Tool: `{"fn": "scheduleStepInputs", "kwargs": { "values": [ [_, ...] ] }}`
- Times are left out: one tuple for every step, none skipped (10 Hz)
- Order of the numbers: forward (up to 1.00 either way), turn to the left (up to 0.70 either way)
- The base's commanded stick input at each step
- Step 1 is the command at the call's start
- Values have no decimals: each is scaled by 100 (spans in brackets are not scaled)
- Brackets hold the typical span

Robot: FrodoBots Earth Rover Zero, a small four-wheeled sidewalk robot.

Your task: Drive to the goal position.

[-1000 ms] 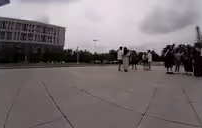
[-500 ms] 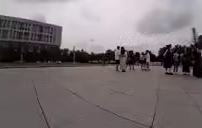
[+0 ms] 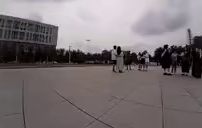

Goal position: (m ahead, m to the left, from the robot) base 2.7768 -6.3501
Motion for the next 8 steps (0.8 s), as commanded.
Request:
{"fn": "scheduleStepInputs", "kwargs": {
  "values": [
    [60, -12],
    [60, -11],
    [60, -11],
    [60, -11],
    [60, -11],
    [60, -11],
    [60, -11],
    [60, -11]
  ]
}}
